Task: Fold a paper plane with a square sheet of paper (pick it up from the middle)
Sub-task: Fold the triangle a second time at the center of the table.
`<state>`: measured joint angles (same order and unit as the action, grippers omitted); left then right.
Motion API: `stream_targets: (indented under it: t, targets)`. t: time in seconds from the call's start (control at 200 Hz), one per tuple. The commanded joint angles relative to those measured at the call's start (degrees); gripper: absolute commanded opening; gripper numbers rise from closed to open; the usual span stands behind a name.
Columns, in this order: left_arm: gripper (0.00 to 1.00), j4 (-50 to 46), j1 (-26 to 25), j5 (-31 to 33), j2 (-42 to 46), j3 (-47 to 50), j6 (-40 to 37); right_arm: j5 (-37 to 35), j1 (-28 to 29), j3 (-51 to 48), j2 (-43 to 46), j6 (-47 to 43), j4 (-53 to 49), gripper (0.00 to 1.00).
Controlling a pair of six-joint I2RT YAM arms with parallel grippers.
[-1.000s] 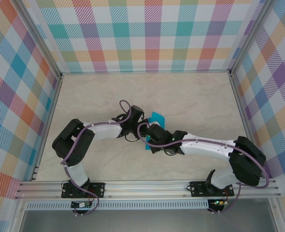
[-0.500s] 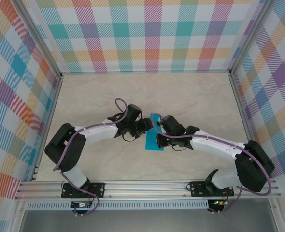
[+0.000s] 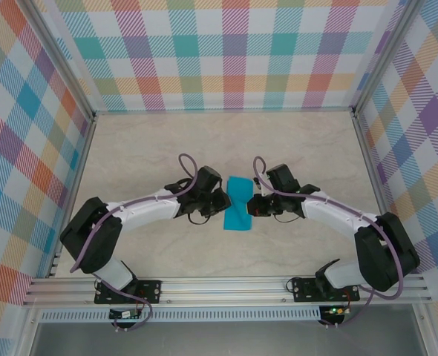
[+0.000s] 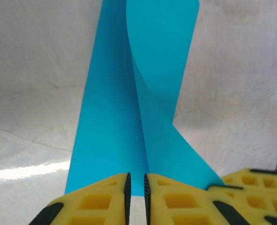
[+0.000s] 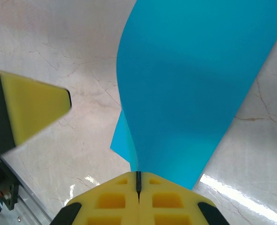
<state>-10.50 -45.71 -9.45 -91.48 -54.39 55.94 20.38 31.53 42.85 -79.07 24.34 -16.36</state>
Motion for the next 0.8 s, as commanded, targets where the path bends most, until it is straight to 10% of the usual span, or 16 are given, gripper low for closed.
stream_targets:
  t: [0.0,0.795]
  targets:
    - [0.15,-0.5,-2.2,1.3,-2.3,1.3,0.3,3.3,-0.5,-0.7,-0.3,-1.5,0.4,0.00]
    - [0.07,-7.0,-4.2,8.5,-9.2,2.6,1.9,4.2,-0.7,0.7,-2.2,-0.5,-0.6,0.03]
